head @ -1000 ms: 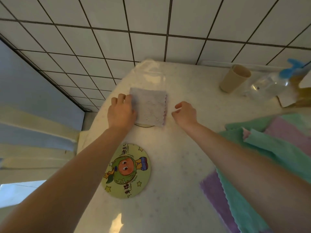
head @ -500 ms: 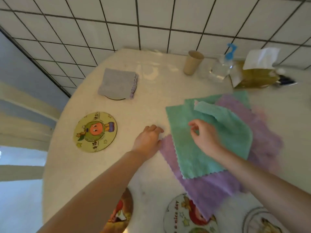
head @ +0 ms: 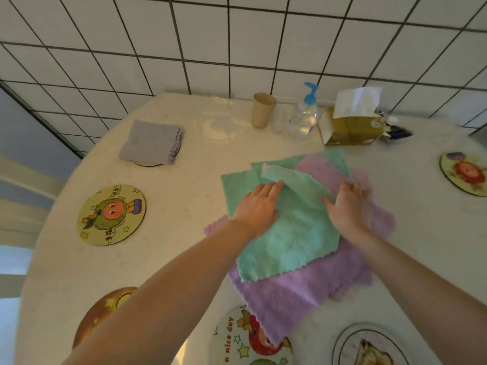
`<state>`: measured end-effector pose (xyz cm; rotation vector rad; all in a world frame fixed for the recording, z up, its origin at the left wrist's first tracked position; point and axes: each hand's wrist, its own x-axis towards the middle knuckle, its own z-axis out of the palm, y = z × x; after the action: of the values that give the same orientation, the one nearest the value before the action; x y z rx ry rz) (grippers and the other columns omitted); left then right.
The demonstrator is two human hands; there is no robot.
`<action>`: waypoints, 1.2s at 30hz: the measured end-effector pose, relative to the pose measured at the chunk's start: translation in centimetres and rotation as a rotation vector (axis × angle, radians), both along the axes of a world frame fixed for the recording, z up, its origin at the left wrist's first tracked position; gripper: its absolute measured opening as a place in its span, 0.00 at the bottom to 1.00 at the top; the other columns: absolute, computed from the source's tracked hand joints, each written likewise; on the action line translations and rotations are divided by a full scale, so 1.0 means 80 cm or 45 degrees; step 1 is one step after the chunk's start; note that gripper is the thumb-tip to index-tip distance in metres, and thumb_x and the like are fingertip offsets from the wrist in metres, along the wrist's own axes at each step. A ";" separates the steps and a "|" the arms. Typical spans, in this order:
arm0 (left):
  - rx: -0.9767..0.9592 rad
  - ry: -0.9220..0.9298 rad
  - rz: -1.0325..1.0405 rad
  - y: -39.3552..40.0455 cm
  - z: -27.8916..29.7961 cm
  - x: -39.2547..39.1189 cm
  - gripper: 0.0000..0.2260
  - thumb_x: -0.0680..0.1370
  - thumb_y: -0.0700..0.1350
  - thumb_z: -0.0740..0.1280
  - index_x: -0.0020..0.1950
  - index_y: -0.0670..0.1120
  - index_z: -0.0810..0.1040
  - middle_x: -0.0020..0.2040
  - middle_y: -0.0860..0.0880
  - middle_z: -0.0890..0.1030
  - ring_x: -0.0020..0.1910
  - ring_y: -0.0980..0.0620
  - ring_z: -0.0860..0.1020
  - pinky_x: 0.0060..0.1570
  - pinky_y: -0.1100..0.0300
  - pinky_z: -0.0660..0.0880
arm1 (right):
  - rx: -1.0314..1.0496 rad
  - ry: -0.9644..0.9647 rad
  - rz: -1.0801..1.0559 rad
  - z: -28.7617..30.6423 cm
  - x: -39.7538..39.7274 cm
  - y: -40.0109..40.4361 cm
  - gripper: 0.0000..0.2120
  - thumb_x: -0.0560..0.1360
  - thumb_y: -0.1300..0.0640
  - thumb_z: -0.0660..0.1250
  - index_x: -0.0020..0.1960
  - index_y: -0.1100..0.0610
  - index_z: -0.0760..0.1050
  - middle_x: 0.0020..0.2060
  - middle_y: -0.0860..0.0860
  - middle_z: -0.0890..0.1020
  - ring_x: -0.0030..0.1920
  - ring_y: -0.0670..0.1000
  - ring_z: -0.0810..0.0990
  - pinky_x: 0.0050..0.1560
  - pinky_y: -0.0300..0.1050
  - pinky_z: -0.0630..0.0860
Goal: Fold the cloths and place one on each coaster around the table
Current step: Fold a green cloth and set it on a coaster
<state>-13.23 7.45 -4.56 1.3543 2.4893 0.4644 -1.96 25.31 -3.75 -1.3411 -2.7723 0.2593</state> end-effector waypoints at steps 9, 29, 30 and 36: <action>-0.014 0.110 -0.558 0.068 0.021 -0.025 0.35 0.72 0.40 0.69 0.76 0.51 0.58 0.66 0.46 0.74 0.71 0.46 0.65 0.71 0.50 0.59 | -0.391 0.307 0.548 0.033 0.028 -0.044 0.07 0.79 0.53 0.59 0.50 0.56 0.73 0.41 0.51 0.81 0.40 0.54 0.79 0.41 0.54 0.76; -0.137 -0.935 0.269 -0.237 0.191 -0.115 0.06 0.72 0.47 0.74 0.36 0.49 0.80 0.33 0.54 0.79 0.35 0.55 0.76 0.35 0.61 0.72 | -0.694 0.499 0.926 0.139 -0.073 -0.138 0.04 0.73 0.58 0.71 0.39 0.55 0.78 0.32 0.50 0.79 0.35 0.45 0.73 0.38 0.42 0.68; -0.103 -0.874 0.325 -0.251 0.197 -0.122 0.08 0.71 0.45 0.75 0.34 0.49 0.79 0.32 0.54 0.78 0.33 0.56 0.75 0.34 0.64 0.71 | -0.638 0.518 0.969 0.146 -0.085 -0.148 0.02 0.73 0.60 0.69 0.43 0.59 0.80 0.36 0.54 0.81 0.38 0.49 0.77 0.41 0.44 0.70; 0.036 -0.184 0.575 -0.335 0.230 -0.152 0.13 0.69 0.45 0.76 0.39 0.41 0.73 0.33 0.49 0.70 0.34 0.50 0.67 0.33 0.60 0.65 | -0.296 0.812 1.078 0.179 -0.138 -0.225 0.11 0.74 0.66 0.63 0.52 0.62 0.81 0.48 0.57 0.84 0.49 0.59 0.80 0.52 0.47 0.73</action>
<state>-25.43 -19.34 13.87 0.7258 2.6647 0.6648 -12.98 7.28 10.58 0.0345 -2.5708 0.8693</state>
